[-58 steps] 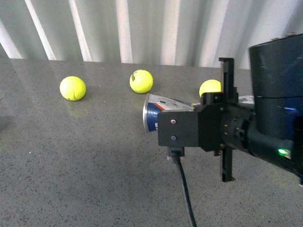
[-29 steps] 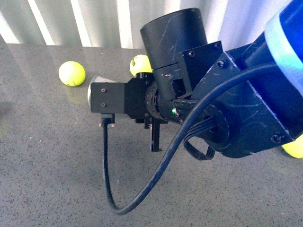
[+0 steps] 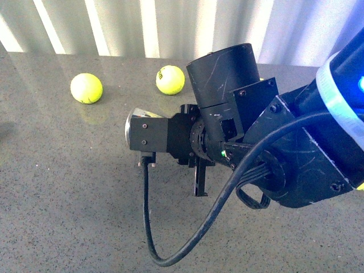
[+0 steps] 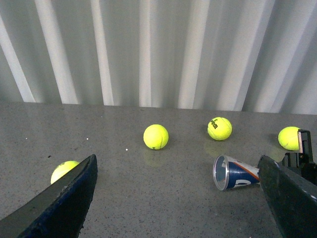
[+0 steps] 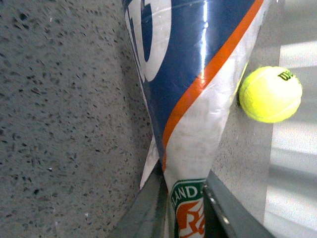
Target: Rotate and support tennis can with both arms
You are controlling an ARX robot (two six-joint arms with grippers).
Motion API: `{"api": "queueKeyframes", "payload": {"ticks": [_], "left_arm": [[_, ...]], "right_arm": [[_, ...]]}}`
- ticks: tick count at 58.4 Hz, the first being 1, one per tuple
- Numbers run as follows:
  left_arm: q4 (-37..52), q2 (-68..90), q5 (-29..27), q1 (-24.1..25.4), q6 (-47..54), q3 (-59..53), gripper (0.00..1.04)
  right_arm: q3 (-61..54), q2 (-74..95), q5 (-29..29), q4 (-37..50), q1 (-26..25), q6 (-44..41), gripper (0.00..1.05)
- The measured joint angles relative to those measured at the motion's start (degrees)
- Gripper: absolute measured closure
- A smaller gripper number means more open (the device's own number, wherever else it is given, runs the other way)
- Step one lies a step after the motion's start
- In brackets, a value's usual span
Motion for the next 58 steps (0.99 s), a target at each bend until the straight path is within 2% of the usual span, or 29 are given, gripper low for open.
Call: {"api": "queueKeyframes", "payload": {"ticks": [29, 47, 58], "left_arm": [[0.0, 0.0, 0.0, 0.0, 0.0, 0.0, 0.07], [0.0, 0.0, 0.0, 0.0, 0.0, 0.0, 0.07], [0.0, 0.0, 0.0, 0.0, 0.0, 0.0, 0.07]], "right_arm": [[-0.7, -1.9, -1.9, -0.3, 0.6, 2.8, 0.07], [-8.4, -11.8, -2.7, 0.3, 0.1, 5.9, 0.07], [-18.7, -20.8, -2.1, 4.5, -3.2, 10.7, 0.07]]}}
